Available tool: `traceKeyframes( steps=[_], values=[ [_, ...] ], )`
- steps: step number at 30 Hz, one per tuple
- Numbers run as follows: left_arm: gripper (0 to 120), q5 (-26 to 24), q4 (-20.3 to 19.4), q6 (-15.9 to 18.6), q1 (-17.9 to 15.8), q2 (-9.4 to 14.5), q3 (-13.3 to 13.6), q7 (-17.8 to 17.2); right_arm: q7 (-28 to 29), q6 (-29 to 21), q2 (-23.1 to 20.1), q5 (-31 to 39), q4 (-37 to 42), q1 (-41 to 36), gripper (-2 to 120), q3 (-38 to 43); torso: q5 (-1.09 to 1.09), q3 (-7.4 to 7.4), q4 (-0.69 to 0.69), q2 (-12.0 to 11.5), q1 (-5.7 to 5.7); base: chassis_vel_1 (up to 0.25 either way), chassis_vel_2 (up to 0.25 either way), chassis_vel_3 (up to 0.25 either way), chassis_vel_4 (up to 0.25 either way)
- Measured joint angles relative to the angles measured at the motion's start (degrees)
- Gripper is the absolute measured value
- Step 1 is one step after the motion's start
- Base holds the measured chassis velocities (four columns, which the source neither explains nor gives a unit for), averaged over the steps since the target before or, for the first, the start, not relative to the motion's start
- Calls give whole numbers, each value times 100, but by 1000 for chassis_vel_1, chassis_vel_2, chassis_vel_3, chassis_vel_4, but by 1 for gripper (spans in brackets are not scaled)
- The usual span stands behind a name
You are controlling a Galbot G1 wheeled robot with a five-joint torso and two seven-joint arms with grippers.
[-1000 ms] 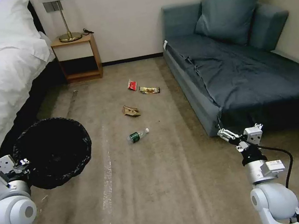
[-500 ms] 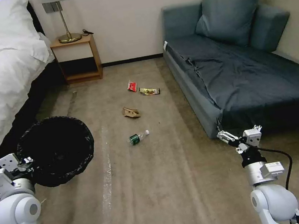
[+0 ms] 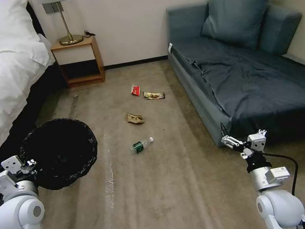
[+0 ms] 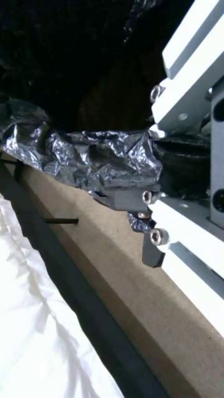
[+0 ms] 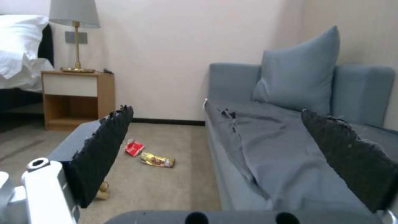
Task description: Pick up the trash bin, then pick up the garbage on the floor and place it into the trash bin.
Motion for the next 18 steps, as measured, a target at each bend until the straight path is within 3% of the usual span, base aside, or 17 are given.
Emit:
traceKeyframes(
  steps=[18],
  values=[
    [2,117,42,-18,-144,-60,79,-37,-41,19,-18,-5,8,-36,100,71,0,0,0,0,0,-96,100,106,-105]
  ],
)
